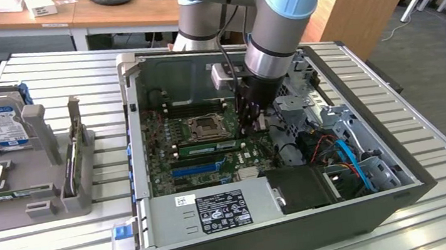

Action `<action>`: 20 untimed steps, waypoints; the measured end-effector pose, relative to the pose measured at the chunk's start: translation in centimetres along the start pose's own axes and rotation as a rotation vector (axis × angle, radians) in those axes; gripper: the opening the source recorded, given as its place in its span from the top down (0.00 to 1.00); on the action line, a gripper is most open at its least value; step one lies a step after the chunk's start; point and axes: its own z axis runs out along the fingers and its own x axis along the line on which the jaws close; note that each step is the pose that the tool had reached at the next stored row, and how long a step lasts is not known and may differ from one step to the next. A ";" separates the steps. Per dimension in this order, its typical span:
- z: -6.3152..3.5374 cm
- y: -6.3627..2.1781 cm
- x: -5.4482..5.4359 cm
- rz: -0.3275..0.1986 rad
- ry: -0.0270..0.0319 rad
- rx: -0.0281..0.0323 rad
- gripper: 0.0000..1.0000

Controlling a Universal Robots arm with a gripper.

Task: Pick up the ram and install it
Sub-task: 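Press down the ram until it locks into place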

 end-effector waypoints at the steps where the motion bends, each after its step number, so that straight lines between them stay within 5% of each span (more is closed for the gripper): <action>1: 0.00 0.00 0.0 0.000 0.0001 0.0000 0.89; 20: 0.33 -0.02 0.0 0.000 -0.0005 0.0000 0.89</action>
